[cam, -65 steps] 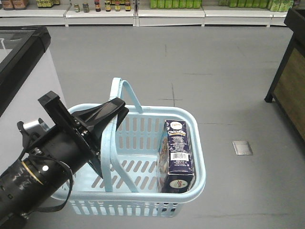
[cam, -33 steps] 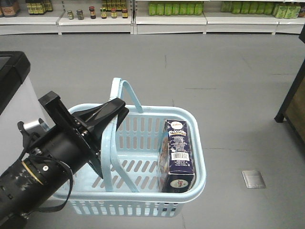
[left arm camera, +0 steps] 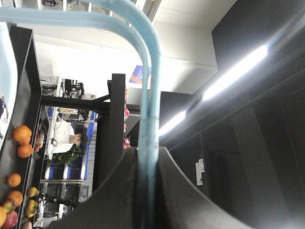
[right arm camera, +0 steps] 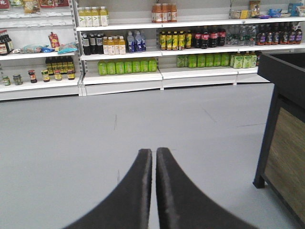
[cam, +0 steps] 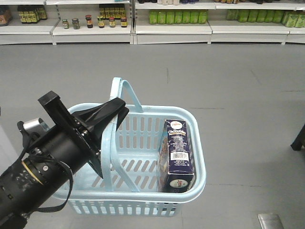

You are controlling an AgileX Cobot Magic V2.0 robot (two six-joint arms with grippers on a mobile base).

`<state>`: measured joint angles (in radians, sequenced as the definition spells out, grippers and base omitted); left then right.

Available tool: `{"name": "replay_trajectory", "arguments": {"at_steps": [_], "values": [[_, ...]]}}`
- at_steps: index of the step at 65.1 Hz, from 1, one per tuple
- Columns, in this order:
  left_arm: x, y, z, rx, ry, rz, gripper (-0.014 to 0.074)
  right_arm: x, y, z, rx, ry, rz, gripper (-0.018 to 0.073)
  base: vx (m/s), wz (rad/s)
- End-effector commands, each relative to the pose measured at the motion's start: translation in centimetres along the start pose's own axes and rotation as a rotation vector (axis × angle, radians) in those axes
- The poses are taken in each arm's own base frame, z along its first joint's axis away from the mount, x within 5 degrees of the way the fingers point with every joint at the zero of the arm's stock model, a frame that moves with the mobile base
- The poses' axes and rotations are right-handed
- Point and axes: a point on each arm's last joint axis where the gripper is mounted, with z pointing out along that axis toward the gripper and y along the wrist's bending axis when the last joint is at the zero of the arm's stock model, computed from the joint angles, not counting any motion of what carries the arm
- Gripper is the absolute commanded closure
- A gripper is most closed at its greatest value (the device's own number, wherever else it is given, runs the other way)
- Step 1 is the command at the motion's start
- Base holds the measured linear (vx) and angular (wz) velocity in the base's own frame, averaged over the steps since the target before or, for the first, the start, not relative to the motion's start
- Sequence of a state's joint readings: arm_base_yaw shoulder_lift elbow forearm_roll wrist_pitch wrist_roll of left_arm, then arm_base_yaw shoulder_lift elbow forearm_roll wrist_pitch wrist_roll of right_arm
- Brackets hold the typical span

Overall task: Left arm holds basket, right arm returns cookies
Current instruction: 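Drive toward the drink shelves holding the basket in the left gripper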

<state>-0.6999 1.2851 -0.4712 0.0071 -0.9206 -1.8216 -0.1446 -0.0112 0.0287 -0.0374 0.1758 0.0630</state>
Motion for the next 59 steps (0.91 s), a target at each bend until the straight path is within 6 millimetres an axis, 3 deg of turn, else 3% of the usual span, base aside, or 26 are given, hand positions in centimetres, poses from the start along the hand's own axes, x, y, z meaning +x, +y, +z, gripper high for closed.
{"name": "replay_trajectory", "arguments": {"at_steps": [1, 59], "values": [[0.84, -2.79, 0.03, 0.192, 0.051, -0.011, 0.0599, -0.17, 0.0, 0.02, 0.001, -0.065, -0.012, 0.0566, 0.54, 0.02], [0.84, -2.79, 0.03, 0.192, 0.051, -0.011, 0.0599, -0.17, 0.0, 0.02, 0.001, -0.065, -0.012, 0.0566, 0.54, 0.02]]}}
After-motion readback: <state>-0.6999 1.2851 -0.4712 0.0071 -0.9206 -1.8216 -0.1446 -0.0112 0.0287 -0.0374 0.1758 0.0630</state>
